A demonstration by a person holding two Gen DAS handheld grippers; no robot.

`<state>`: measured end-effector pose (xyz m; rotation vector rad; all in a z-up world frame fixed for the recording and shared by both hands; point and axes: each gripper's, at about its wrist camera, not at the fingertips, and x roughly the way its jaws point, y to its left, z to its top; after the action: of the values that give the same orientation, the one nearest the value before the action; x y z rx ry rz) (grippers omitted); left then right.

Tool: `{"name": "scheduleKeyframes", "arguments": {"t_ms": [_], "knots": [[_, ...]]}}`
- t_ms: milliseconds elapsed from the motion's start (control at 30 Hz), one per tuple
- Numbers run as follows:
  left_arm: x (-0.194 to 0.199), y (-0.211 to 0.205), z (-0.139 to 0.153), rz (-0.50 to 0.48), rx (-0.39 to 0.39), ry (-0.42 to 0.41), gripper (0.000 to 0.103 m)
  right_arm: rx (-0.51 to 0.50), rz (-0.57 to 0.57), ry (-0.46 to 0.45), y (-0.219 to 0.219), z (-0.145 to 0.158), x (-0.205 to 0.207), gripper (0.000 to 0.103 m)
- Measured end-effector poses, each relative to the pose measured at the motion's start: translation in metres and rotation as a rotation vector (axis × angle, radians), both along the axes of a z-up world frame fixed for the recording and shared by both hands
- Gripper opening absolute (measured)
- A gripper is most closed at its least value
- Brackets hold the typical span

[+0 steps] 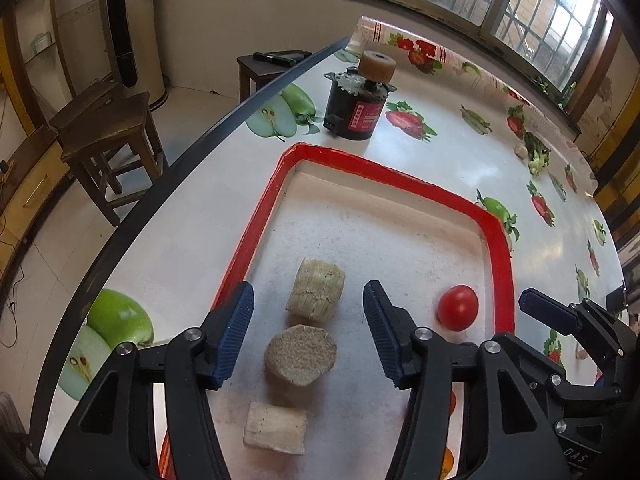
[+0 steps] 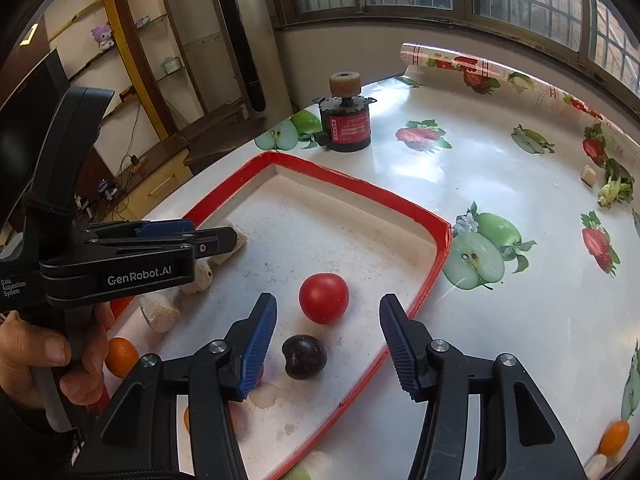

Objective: Organize fruits
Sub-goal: 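Lower the tomato and cube into the tray and open both grippers, then move both grippers back toward the orange and green grape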

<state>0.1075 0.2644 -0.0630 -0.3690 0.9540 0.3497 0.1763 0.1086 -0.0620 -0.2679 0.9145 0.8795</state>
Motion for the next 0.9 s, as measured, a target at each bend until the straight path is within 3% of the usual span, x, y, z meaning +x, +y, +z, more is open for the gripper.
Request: {"name": "scheduleKeyframes", "arguments": {"t_ms": [333,900], "knots": [[-0.03,-0.025,0.017,0.001,0.024,-0.055,0.056,0.067,-0.034,0.001,-0.041,0.024,-0.017,0.061],[-0.04,-0.08,0.03,-0.081,0.009,-0.098,0.056,0.15,-0.215,0.006,-0.145,0.036,-0.029,0.064]]}}
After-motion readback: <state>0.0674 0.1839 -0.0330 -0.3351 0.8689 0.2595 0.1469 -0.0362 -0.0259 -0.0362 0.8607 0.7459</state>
